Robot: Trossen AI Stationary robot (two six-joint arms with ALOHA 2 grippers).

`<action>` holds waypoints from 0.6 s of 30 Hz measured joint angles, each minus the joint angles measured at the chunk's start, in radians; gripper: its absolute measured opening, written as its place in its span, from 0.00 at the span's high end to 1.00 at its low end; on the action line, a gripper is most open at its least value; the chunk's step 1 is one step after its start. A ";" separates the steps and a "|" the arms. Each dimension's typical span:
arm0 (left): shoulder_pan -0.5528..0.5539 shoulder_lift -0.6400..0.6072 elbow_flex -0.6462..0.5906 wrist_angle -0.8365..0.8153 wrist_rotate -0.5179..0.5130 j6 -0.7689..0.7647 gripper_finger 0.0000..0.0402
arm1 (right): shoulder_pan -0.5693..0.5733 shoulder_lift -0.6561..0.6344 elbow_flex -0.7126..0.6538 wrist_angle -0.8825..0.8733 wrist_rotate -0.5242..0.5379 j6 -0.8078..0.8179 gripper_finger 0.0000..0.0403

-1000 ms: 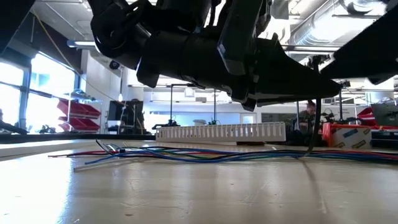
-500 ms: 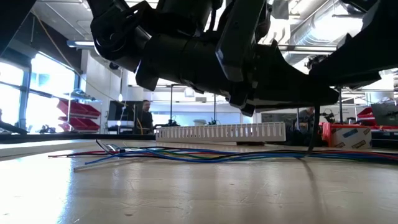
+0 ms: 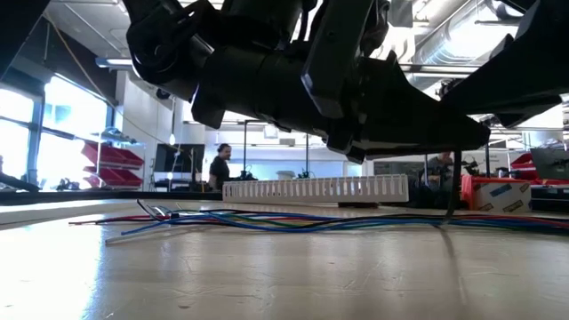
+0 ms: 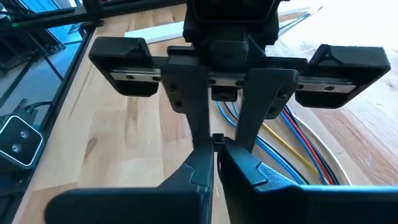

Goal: Ziptie cables
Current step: Wrap the right zip tie on the cable

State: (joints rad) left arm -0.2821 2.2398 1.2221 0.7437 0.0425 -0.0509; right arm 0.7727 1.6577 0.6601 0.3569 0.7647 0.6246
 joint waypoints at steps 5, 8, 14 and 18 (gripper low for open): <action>-0.018 0.000 0.000 0.000 -0.061 0.036 0.80 | 0.000 0.000 0.000 -0.015 -0.013 0.023 1.00; -0.043 0.000 0.000 0.003 -0.138 0.088 0.80 | 0.000 0.000 0.000 -0.019 -0.014 0.026 1.00; -0.071 -0.001 0.001 0.003 -0.213 0.141 0.91 | 0.001 0.000 0.000 -0.021 -0.015 0.026 1.00; -0.073 -0.001 0.001 0.009 -0.224 0.143 0.99 | 0.017 0.000 0.000 -0.022 0.006 0.030 1.00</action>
State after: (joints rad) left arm -0.3553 2.2391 1.2228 0.7528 -0.1818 0.0925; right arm 0.7899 1.6573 0.6598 0.3353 0.7708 0.6544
